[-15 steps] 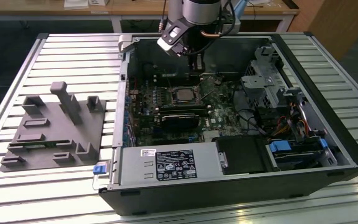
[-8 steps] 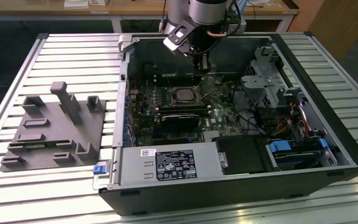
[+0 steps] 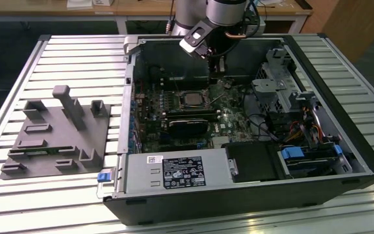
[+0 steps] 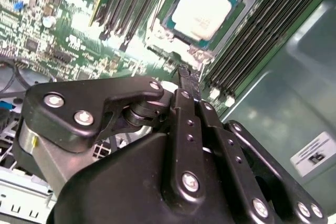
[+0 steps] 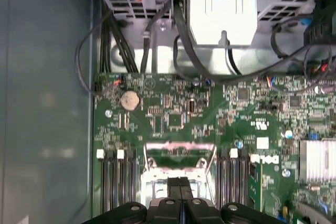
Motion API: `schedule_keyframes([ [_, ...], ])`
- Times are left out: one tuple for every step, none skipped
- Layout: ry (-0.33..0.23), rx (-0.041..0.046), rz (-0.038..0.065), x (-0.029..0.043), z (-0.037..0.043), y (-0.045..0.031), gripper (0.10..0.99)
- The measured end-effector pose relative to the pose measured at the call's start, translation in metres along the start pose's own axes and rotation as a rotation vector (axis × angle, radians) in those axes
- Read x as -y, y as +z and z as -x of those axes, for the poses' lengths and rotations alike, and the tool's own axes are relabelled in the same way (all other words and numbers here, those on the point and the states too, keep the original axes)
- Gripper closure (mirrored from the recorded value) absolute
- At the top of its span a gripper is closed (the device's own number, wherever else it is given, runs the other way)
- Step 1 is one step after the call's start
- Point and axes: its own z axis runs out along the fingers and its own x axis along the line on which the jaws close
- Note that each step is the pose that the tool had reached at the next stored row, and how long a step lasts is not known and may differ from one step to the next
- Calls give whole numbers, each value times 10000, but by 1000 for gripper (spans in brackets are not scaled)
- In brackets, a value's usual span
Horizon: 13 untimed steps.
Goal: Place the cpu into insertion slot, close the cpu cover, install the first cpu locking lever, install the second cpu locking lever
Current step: 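Close the cpu cover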
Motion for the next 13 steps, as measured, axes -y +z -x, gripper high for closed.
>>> schedule_keyframes([
  [1, 1, 0, -25, 0, 0, 980],
  [1, 1, 0, -47, -1, 1, 980],
  [0, 0, 0, -73, -1, 1, 980],
  [0, 0, 0, -98, -1, 1, 980],
  [2, 0, 0, -124, -2, 2, 980],
  [0, 0, 0, -149, -2, 2, 980],
  [0, 1, 0, -173, -2, 2, 980],
  [1, 1, -1, -200, -3, 2, 980],
  [1, 1, 0, -223, -3, 3, 980],
  [0, 1, 0, -246, -4, 3, 980],
  [0, 1, -1, -269, -4, 3, 980],
  [0, 1, -1, -292, -4, 4, 980],
  [2, 1, 0, -314, -5, 4, 980],
])
